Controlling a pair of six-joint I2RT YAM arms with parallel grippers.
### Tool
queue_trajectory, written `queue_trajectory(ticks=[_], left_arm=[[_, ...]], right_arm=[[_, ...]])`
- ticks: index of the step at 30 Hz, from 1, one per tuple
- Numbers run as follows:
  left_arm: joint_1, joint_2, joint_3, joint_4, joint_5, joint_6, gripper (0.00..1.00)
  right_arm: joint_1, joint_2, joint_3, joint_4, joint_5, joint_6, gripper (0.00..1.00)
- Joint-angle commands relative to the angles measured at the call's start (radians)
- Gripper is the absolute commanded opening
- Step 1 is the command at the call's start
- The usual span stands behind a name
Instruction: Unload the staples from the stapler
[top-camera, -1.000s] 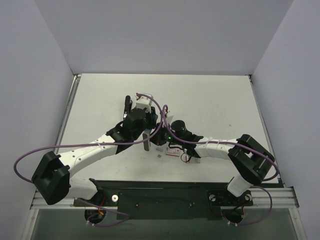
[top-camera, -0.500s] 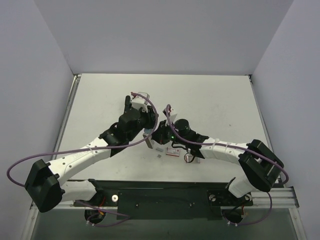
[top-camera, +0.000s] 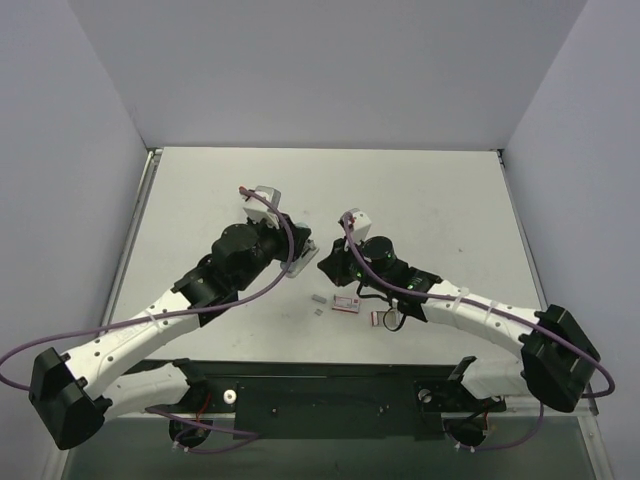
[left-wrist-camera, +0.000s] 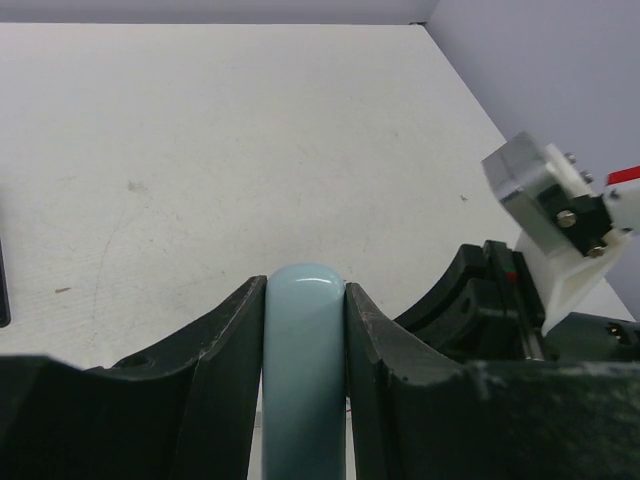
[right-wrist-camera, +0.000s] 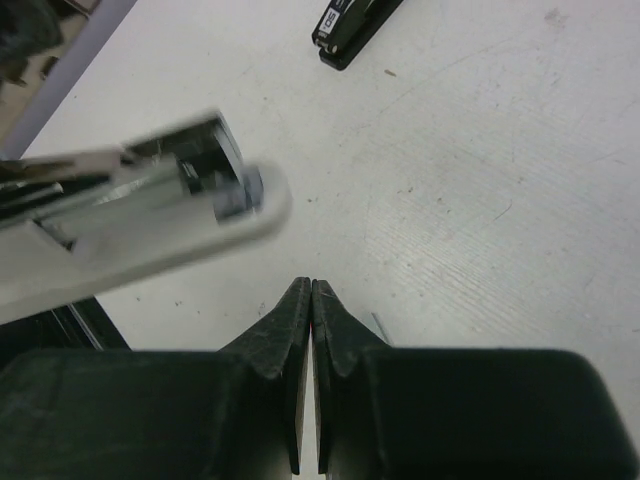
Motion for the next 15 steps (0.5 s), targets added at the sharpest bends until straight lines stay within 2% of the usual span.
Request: queue_trajectory(ticks=[1, 7, 15], left_arm=[[-0.004, -0.055, -0.010, 0.017, -0.002, -0.009, 0.00], [-0.002, -0.110, -0.030, 0.022, -0.019, 0.005, 0.00], [-0.004, -0.138, -0.045, 0.030, -0.016, 0.003, 0.00]], right_arm=[[0.001, -0.102, 0.046, -0.107, 0.085, -0.073, 0.00], [0.002, -0.161, 0.007, -0.144, 0.092, -0.058, 0.00], [0.031, -0.148, -0.038, -0.092, 0.061, 0.018, 0.00]])
